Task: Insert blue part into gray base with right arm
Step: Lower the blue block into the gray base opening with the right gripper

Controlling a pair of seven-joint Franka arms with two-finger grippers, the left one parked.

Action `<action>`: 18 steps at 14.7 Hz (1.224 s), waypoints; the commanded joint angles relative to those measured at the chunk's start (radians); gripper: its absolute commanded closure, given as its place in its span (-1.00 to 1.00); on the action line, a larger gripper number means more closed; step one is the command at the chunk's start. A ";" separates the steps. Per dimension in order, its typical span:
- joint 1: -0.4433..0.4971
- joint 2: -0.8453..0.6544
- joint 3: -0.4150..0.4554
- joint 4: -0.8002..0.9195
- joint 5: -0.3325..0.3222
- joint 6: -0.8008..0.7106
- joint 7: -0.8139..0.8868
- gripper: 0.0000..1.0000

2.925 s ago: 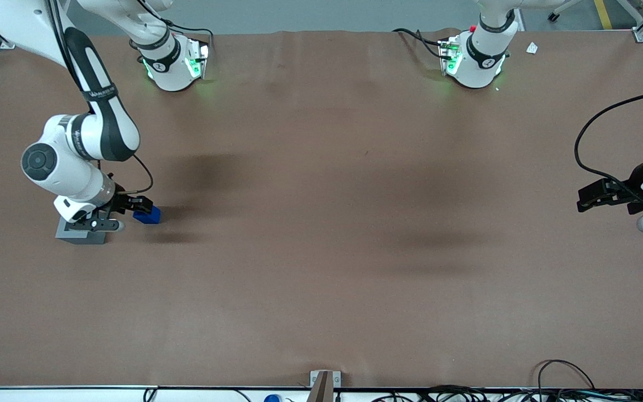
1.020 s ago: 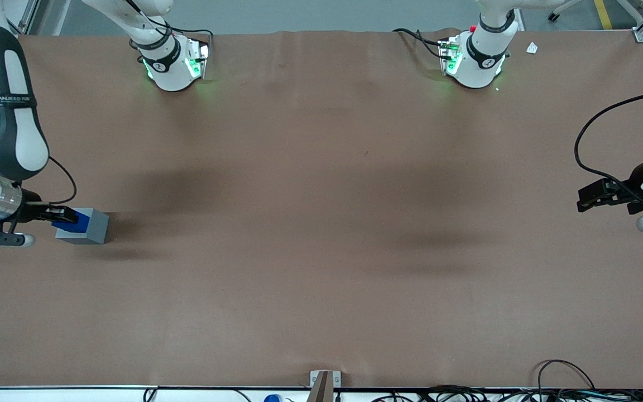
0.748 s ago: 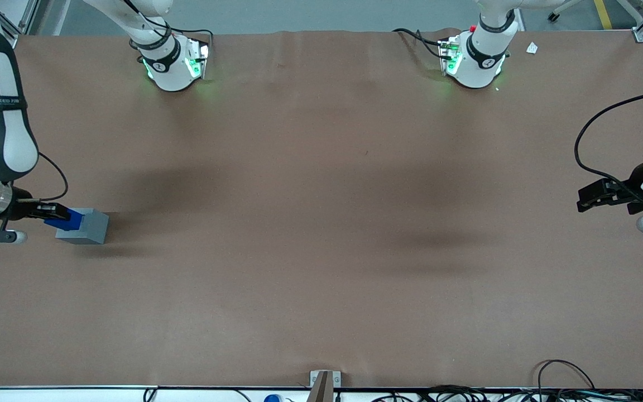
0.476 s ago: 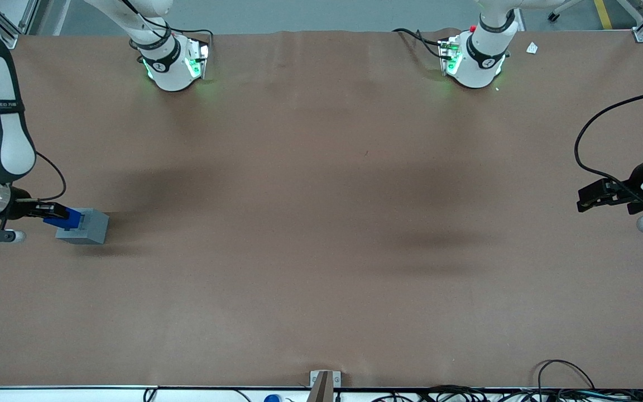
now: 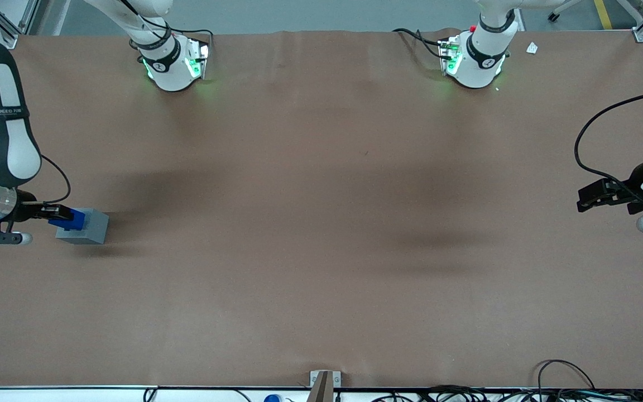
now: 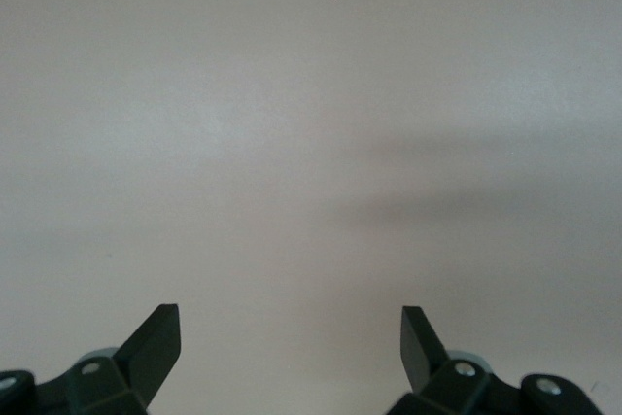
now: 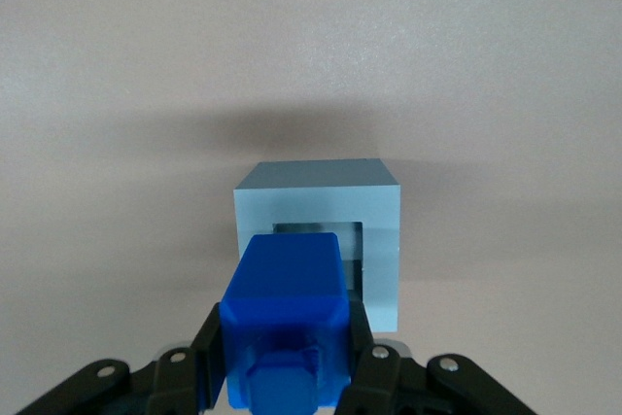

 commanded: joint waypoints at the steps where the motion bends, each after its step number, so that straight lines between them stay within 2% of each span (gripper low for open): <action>1: -0.017 0.008 0.013 0.006 0.001 0.006 -0.015 0.91; 18: -0.044 0.037 0.013 0.010 0.009 0.020 -0.015 0.90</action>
